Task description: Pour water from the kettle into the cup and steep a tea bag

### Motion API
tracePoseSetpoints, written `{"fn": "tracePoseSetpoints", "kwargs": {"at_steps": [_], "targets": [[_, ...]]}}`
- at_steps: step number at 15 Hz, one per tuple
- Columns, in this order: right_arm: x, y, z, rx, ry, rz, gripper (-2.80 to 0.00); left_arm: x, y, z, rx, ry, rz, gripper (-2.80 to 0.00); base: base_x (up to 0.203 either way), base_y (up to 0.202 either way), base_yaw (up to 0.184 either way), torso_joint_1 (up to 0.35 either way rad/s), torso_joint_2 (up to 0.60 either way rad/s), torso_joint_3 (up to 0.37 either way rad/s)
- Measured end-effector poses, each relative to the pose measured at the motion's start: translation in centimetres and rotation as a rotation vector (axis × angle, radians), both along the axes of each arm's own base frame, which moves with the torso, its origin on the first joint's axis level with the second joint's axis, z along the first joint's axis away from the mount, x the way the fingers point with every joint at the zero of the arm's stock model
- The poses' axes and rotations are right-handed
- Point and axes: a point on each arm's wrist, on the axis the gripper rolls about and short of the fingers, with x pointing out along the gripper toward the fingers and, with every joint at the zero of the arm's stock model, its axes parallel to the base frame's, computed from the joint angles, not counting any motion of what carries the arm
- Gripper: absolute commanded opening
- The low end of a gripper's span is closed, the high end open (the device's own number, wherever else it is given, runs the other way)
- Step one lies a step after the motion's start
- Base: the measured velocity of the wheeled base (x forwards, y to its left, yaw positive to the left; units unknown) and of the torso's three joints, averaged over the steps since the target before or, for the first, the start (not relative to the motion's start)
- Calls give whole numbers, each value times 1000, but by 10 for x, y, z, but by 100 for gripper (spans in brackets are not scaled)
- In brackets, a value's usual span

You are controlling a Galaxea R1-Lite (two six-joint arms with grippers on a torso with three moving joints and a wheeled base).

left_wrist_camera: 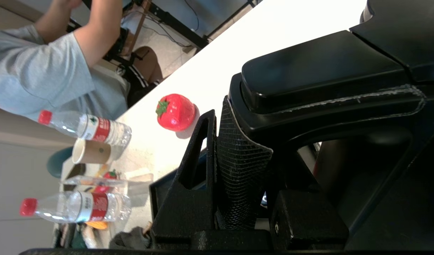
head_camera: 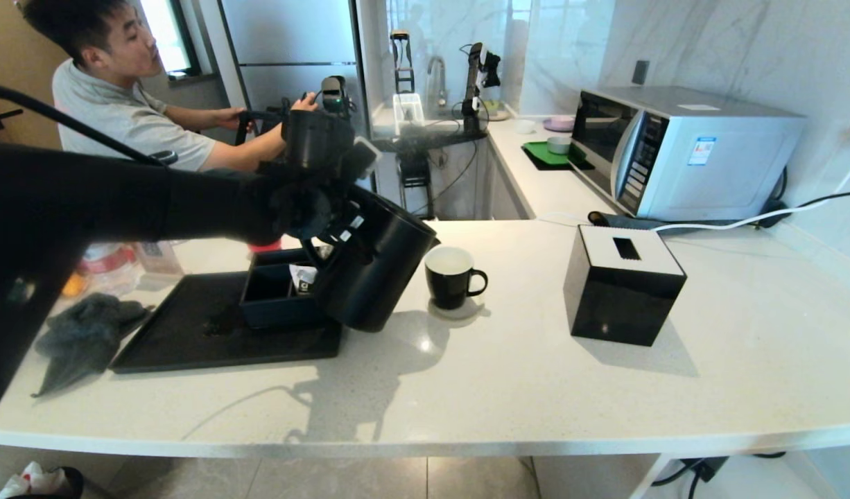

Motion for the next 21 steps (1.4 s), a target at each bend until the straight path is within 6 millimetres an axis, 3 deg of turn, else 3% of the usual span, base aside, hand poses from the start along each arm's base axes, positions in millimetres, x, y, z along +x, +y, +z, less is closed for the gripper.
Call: {"fn": "tracePoseSetpoints", "kwargs": {"at_steps": [21], "targets": [[0, 0, 0, 0, 0, 0, -280, 25, -32, 6, 60, -44, -70, -280, 0, 0, 0, 0, 0, 0]]}}
